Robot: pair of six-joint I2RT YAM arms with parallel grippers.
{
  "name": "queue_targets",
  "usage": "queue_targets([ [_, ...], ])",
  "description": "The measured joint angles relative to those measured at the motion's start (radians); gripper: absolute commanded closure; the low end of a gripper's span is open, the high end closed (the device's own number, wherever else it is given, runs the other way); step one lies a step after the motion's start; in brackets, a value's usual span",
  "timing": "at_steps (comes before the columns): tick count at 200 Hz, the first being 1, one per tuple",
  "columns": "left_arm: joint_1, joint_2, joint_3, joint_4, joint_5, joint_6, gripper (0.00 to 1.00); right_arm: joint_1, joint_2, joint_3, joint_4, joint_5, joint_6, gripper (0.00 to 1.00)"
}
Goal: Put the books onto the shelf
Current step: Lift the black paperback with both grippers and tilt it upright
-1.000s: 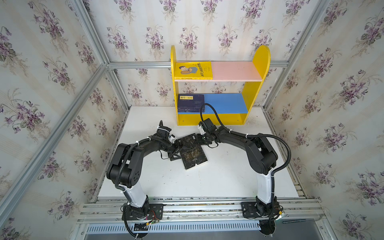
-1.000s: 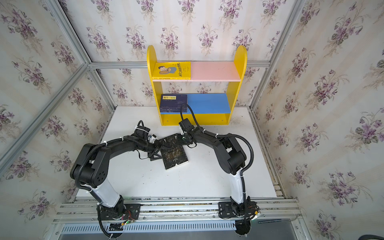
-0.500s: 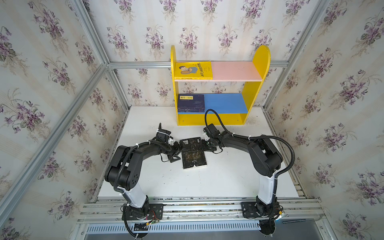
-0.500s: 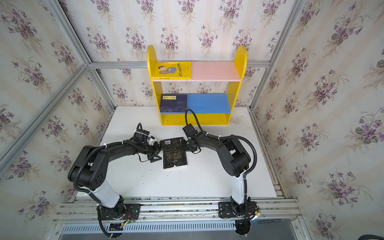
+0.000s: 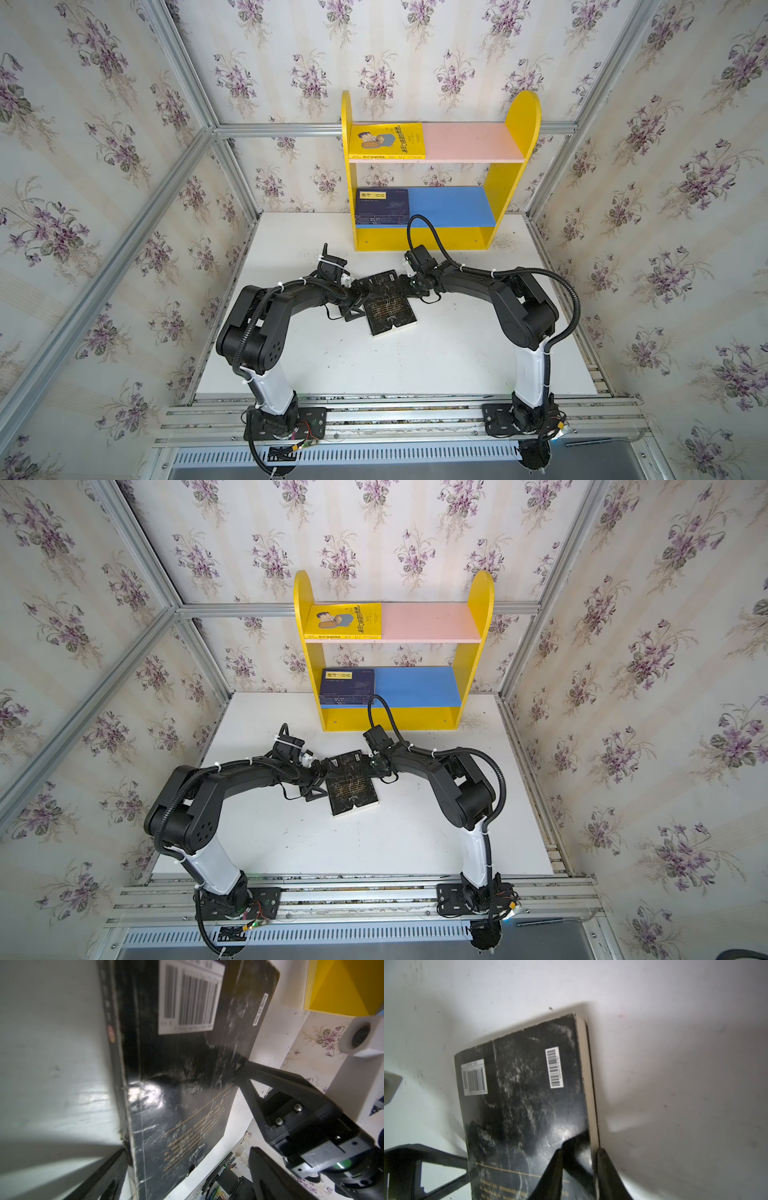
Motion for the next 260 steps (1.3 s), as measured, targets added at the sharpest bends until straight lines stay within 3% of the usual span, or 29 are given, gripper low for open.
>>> queue_targets([
  [40,0.024,-0.062,-0.016,0.036,0.016,-0.071,0.06,0.0,0.03,0.018,0.051,-0.015,-0.021,0.73],
  [72,0.032,-0.103,-0.058,0.274,0.072,-0.161,0.06,0.005,0.034,0.006,0.109,-0.071,-0.022,0.72],
  [100,0.032,-0.12,-0.095,0.369,0.083,-0.209,0.11,0.005,0.033,-0.005,0.132,-0.097,-0.018,0.72],
  [137,0.032,-0.124,-0.105,0.354,0.073,-0.224,0.32,0.005,0.031,-0.004,0.138,-0.113,-0.015,0.72],
  [176,0.032,-0.107,-0.105,0.272,0.04,-0.216,0.44,0.006,0.029,0.004,0.123,-0.126,-0.015,0.7],
  [211,0.031,-0.104,-0.102,0.226,0.016,-0.197,0.62,0.008,0.027,0.017,0.089,-0.135,-0.016,0.67],
  [260,0.026,-0.15,-0.011,0.081,-0.031,-0.062,0.75,0.002,-0.023,0.024,-0.014,-0.143,-0.015,0.54],
])
